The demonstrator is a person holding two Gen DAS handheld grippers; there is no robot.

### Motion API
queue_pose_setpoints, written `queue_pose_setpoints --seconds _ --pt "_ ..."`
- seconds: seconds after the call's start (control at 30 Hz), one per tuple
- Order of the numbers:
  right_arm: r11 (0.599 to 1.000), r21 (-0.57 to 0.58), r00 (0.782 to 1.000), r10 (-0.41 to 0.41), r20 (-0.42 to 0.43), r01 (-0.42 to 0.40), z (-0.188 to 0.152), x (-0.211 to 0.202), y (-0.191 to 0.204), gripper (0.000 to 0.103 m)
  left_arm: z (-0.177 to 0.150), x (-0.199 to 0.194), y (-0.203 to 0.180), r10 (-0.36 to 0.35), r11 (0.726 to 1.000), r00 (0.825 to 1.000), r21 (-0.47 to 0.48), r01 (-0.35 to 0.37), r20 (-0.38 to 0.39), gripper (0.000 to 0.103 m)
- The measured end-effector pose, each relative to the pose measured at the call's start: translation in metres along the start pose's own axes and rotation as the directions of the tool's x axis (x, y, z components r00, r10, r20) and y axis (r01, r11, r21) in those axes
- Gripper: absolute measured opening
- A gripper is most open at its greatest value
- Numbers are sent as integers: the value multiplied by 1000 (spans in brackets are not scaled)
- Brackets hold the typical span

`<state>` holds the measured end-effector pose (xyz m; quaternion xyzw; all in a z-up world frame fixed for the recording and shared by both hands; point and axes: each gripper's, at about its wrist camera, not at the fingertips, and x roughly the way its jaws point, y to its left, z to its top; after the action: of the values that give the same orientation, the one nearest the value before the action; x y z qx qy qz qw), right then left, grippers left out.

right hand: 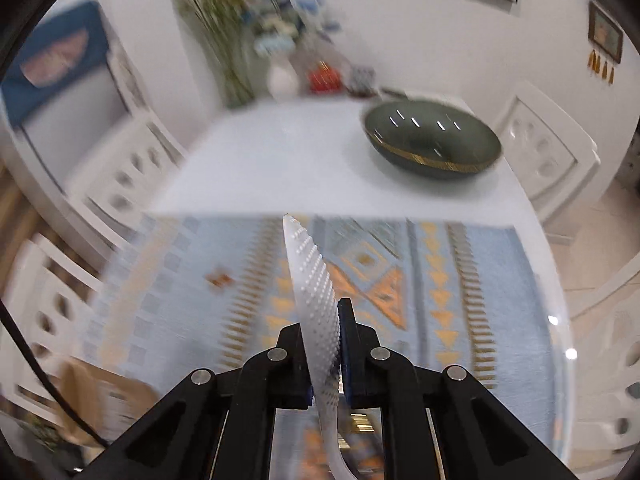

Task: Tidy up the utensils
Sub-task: 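Lift the white spoon with the right gripper and drop it into the cup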

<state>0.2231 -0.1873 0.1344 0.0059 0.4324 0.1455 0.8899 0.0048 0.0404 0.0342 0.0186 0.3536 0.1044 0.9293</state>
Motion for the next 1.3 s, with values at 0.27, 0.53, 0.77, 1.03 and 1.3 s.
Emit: queue_pose_setpoints --seconds 0.27,0.53,0.77,1.03,1.3 --pt "924 24 916 374 145 -381 13 -50 92 9 1 -2 -1 3 1000 1000 1 -3 11 97" --pt "870 -85 865 492 93 -486 -2 -17 175 9 1 -2 -1 3 1000 1000 1 -3 8 97" --pt "854 -89 851 520 74 -513 -10 1 179 9 3 -1 -2 1 1000 1000 5 -1 3 97" --pt "866 -182 879 476 17 -465 -26 -1 184 20 3 0 -2 1 1000 1000 4 -1 2 97" --pt "893 -172 901 430 52 -416 -35 -32 157 47 4 1 -1 1 1000 1000 4 -1 2 97"
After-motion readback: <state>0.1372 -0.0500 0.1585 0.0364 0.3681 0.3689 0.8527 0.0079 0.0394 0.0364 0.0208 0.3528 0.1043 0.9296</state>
